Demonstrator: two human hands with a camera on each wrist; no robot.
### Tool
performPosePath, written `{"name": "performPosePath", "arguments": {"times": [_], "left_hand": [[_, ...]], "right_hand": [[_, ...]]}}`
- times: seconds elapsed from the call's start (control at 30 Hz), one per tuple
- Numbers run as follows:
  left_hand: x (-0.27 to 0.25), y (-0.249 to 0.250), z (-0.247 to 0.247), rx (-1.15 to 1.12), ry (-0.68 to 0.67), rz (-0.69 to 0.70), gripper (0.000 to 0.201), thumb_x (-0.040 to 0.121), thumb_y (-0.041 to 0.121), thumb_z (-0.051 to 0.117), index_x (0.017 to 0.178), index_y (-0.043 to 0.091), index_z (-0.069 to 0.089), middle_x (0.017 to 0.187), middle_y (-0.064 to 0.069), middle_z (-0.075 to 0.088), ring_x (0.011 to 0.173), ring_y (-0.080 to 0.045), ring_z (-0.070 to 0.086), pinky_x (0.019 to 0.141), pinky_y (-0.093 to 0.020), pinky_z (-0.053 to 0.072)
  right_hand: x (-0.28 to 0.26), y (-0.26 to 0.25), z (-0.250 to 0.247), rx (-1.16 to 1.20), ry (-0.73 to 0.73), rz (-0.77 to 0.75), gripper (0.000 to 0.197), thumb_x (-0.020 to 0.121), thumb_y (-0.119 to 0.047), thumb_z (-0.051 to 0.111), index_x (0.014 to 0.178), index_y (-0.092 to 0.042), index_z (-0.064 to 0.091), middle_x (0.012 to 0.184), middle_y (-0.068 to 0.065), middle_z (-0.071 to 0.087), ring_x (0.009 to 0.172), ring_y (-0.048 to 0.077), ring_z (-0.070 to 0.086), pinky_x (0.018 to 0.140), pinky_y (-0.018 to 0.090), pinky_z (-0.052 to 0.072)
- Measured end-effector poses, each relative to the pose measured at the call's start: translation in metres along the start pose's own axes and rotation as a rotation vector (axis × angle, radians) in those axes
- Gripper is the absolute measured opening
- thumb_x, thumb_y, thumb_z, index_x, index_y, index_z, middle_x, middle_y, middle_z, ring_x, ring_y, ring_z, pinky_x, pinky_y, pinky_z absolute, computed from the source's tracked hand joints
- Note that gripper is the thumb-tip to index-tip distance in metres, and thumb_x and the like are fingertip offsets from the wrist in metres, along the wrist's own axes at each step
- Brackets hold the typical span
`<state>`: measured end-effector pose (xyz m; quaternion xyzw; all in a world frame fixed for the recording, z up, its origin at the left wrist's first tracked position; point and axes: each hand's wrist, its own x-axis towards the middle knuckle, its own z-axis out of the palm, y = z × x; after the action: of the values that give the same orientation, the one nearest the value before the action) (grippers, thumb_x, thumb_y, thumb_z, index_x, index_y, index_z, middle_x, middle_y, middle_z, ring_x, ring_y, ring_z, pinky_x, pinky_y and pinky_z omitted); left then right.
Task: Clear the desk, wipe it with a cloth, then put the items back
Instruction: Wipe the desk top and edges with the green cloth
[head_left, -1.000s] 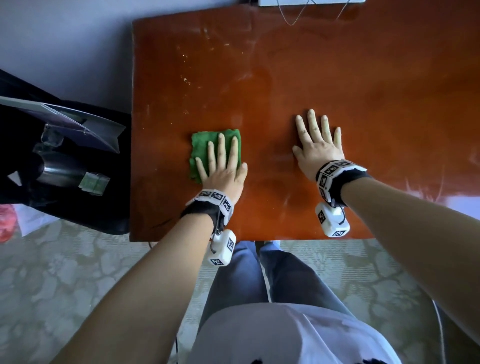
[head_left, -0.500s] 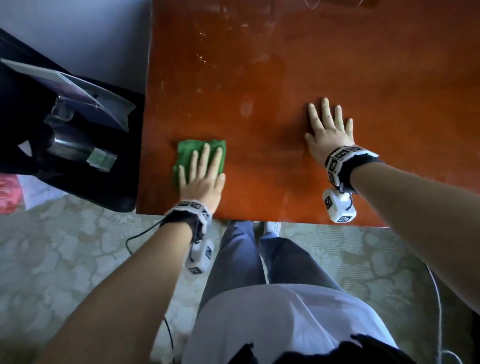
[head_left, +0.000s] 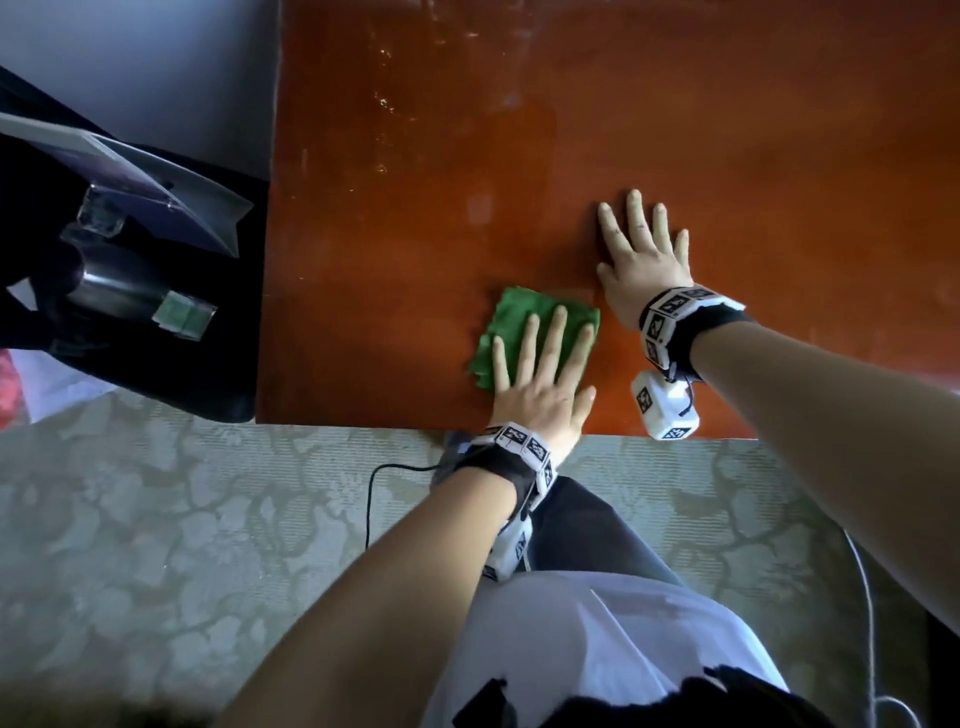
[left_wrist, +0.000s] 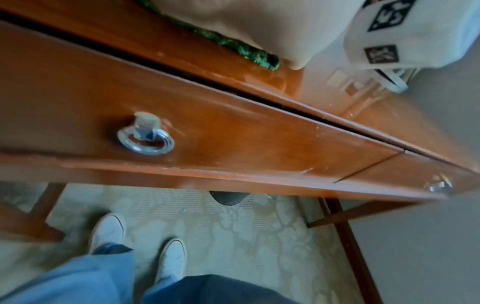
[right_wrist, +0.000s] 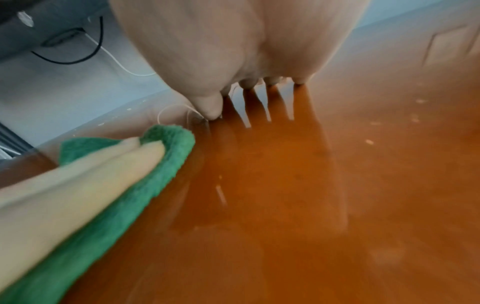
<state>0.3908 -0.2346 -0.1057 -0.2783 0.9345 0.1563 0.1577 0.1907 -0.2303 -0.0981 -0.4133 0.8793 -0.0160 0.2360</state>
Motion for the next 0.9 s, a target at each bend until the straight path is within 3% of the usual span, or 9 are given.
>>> {"name": "performPosePath", "arguments": {"times": [0.13, 0.2, 0.33, 0.43, 0.47, 0.63, 0.77, 0.83, 0.9], "left_hand": [[0.003, -0.034, -0.007, 0.085, 0.016, 0.166, 0.06, 0.101, 0.048, 0.022, 0.156, 0.042, -0.001, 0.165, 0.011, -0.008, 0.153, -0.017, -0.004, 0.121, -0.054, -0.001], [0.007, -0.064, -0.016, 0.134, 0.019, 0.183, 0.058, 0.101, 0.047, 0.02, 0.155, 0.046, -0.003, 0.165, 0.015, -0.008, 0.153, -0.014, -0.002, 0.122, -0.051, 0.002], [0.018, -0.086, -0.03, 0.054, 0.022, 0.007, 0.058, 0.103, 0.043, 0.027, 0.153, 0.049, -0.002, 0.164, 0.018, -0.009, 0.152, -0.012, -0.005, 0.122, -0.052, 0.002], [0.021, -0.052, -0.022, -0.023, 0.086, -0.176, 0.061, 0.102, 0.044, 0.031, 0.154, 0.046, 0.0, 0.165, 0.014, -0.008, 0.153, -0.017, -0.004, 0.121, -0.056, -0.001], [0.018, -0.032, -0.016, -0.044, 0.093, -0.179, 0.062, 0.101, 0.044, 0.031, 0.155, 0.044, 0.001, 0.165, 0.012, -0.007, 0.153, -0.019, -0.004, 0.12, -0.056, -0.002], [-0.024, 0.066, 0.022, 0.064, 0.044, 0.249, 0.063, 0.098, 0.044, 0.037, 0.156, 0.037, 0.015, 0.166, 0.005, 0.006, 0.153, -0.024, 0.002, 0.119, -0.059, 0.002], [-0.028, 0.045, 0.021, 0.126, 0.022, 0.374, 0.058, 0.099, 0.047, 0.024, 0.155, 0.043, 0.014, 0.165, 0.012, 0.006, 0.153, -0.017, 0.006, 0.12, -0.054, 0.008], [-0.03, -0.002, 0.017, 0.109, 0.053, 0.264, 0.056, 0.1, 0.049, 0.021, 0.155, 0.046, 0.008, 0.165, 0.017, 0.0, 0.152, -0.012, 0.003, 0.121, -0.051, 0.006], [-0.04, -0.059, 0.005, 0.042, 0.102, 0.032, 0.056, 0.102, 0.048, 0.022, 0.154, 0.048, 0.002, 0.164, 0.019, -0.007, 0.152, -0.011, -0.002, 0.122, -0.05, 0.002]], "right_hand": [[-0.032, 0.02, 0.008, 0.031, -0.02, -0.115, 0.068, 0.1, -0.022, 0.039, 0.157, -0.037, 0.005, 0.165, -0.001, -0.011, 0.151, 0.029, -0.008, 0.122, 0.051, -0.001], [-0.052, 0.041, 0.014, 0.012, -0.014, -0.151, 0.068, 0.101, -0.022, 0.039, 0.156, -0.04, 0.004, 0.165, -0.003, -0.012, 0.151, 0.028, -0.008, 0.122, 0.049, -0.001], [-0.09, 0.078, 0.023, 0.017, 0.032, -0.107, 0.068, 0.101, -0.02, 0.039, 0.156, -0.042, 0.005, 0.165, -0.003, -0.009, 0.152, 0.027, -0.005, 0.122, 0.045, 0.0], [-0.11, 0.085, 0.03, 0.059, 0.068, -0.024, 0.068, 0.099, -0.018, 0.041, 0.156, -0.04, 0.01, 0.166, -0.001, -0.005, 0.152, 0.029, -0.002, 0.122, 0.047, 0.002], [-0.114, 0.085, 0.033, 0.066, 0.075, -0.001, 0.067, 0.099, -0.017, 0.04, 0.156, -0.039, 0.011, 0.166, -0.001, -0.004, 0.152, 0.03, -0.002, 0.122, 0.049, 0.002], [-0.13, 0.074, 0.039, 0.151, 0.1, 0.101, 0.059, 0.102, -0.016, 0.035, 0.156, -0.033, 0.019, 0.166, 0.002, 0.0, 0.151, 0.032, 0.001, 0.121, 0.051, 0.004], [-0.138, 0.07, 0.043, 0.177, 0.098, 0.13, 0.059, 0.1, -0.013, 0.035, 0.156, -0.03, 0.022, 0.165, 0.005, 0.003, 0.151, 0.033, 0.002, 0.121, 0.052, 0.006], [-0.141, 0.065, 0.044, 0.167, 0.097, 0.148, 0.06, 0.1, -0.015, 0.036, 0.156, -0.03, 0.021, 0.165, 0.005, 0.002, 0.151, 0.034, 0.002, 0.121, 0.053, 0.006], [-0.142, 0.058, 0.044, 0.19, 0.093, 0.185, 0.06, 0.1, -0.016, 0.037, 0.156, -0.029, 0.02, 0.165, 0.005, 0.002, 0.15, 0.035, 0.002, 0.12, 0.054, 0.006]]}}
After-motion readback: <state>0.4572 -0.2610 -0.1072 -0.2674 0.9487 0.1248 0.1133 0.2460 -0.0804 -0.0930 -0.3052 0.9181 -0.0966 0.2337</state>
